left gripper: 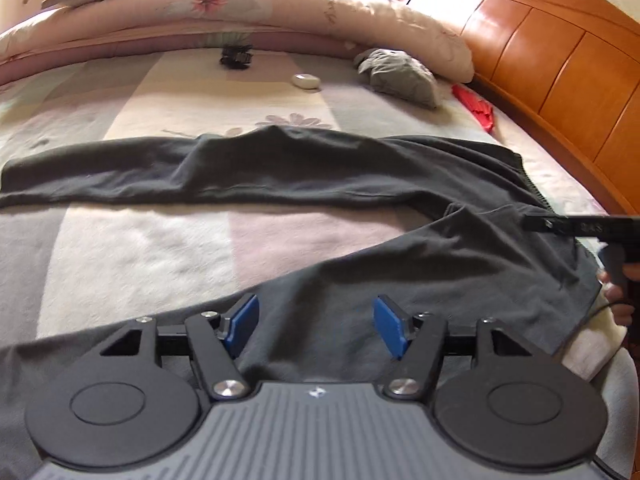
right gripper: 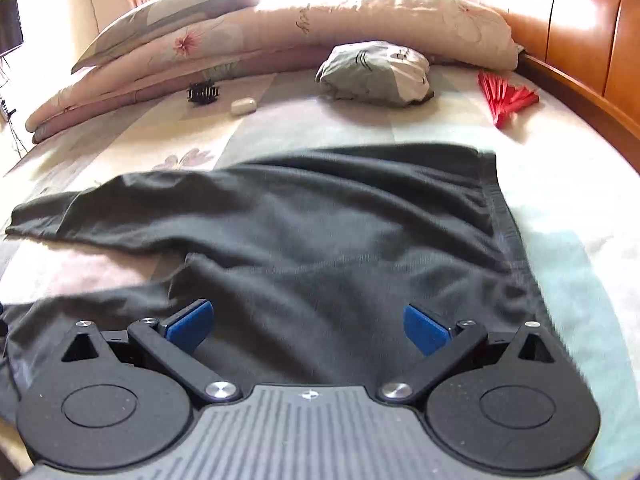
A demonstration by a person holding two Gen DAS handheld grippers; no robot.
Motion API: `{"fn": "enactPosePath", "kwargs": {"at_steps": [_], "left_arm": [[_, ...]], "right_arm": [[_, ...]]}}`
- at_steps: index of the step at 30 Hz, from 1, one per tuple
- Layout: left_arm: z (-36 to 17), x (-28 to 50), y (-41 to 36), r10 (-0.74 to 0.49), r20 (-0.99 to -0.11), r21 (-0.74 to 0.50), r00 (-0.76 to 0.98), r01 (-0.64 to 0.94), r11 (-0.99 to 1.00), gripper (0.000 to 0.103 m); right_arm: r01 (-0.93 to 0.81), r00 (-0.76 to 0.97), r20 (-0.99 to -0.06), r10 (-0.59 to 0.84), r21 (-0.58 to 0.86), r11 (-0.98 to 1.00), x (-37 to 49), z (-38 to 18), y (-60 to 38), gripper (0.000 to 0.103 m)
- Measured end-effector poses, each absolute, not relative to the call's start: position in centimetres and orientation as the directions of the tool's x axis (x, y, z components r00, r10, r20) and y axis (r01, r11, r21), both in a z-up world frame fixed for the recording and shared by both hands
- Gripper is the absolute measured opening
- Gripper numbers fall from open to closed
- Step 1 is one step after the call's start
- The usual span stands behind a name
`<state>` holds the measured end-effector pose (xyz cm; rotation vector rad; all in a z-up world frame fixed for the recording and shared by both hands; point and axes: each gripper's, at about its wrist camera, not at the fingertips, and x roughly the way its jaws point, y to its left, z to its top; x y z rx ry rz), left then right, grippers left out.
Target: Fold clothes
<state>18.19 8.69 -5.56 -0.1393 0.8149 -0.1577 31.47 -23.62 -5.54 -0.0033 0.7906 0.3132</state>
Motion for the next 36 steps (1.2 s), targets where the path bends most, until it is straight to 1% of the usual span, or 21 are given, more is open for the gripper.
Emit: {"fn": "enactPosePath", "kwargs": {"at_steps": [3,7,9,11,14,17,19,21,23,25,28,30,34,36], "left_arm": [[-6.9,19.7,6.7,-0.231,-0.724,-0.196,0.65,0.127,0.972,0.065],[-9.5,20.1,6.7,-0.233,-0.759,-0.217,0.608,0.101,0.971,0.065],[-9.8,19.6,7.3,-0.26,-0.742,-0.247,0.618,0.109,0.963,0.068],[-9.9,19.4,8.0,-0.285,-0.729,-0.286,0.622,0.101,0.953,0.068],[-9.8,19.2,8.2,-0.294,-0.725,-0.301,0.623,0.098,0.949,0.068],[-9.8,19.0,8.3,-0.3,-0.722,-0.309,0.623,0.097,0.946,0.069],[-9.7,18.9,8.4,-0.304,-0.72,-0.315,0.623,0.096,0.944,0.07],[-9.8,18.7,8.5,-0.309,-0.716,-0.323,0.625,0.095,0.942,0.071],[-9.8,18.7,8.5,-0.311,-0.713,-0.328,0.628,0.093,0.94,0.071],[-9.8,18.8,8.4,-0.308,-0.714,-0.324,0.629,0.093,0.942,0.072],[-9.8,18.6,8.2,-0.303,-0.713,-0.314,0.632,0.098,0.944,0.073],[-9.8,18.6,8.3,-0.308,-0.71,-0.321,0.633,0.098,0.942,0.073],[-9.8,18.6,8.6,-0.319,-0.705,-0.336,0.634,0.098,0.937,0.073],[-9.8,18.6,8.6,-0.321,-0.704,-0.336,0.633,0.101,0.937,0.074]], "right_arm": [[-0.243,0.627,-0.746,0.225,0.087,0.966,35.3,-7.0,-22.2,0.103],[-0.201,0.583,-0.798,0.15,0.036,0.979,40.0,-9.2,-20.4,0.103],[-0.198,0.611,-0.782,0.12,-0.005,0.98,41.1,-9.8,-20.0,0.103],[-0.182,0.618,-0.778,0.108,-0.007,0.983,42.6,-9.8,-19.8,0.103],[-0.162,0.619,-0.778,0.104,0.003,0.987,44.8,-9.8,-19.7,0.103],[-0.164,0.591,-0.801,0.096,-0.003,0.986,45.3,-8.9,-19.3,0.103],[-0.199,0.598,-0.79,0.135,0.017,0.98,44.0,-7.8,-19.1,0.103],[-0.272,0.585,-0.782,0.216,0.062,0.96,42.2,-6.5,-18.5,0.103],[-0.362,0.542,-0.792,0.282,0.083,0.929,40.6,-5.8,-17.3,0.103],[-0.431,0.498,-0.814,0.299,0.067,0.9,39.5,-5.8,-15.5,0.103],[-0.484,0.484,-0.833,0.268,0.001,0.875,39.2,-6.6,-12.5,0.103],[-0.47,0.492,-0.843,0.219,-0.046,0.881,40.1,-7.8,-11.0,0.103],[-0.403,0.514,-0.825,0.235,0.01,0.915,43.2,-8.7,-10.8,0.103],[-0.39,0.522,-0.821,0.233,0.013,0.921,44.4,-8.6,-10.5,0.103]]}}
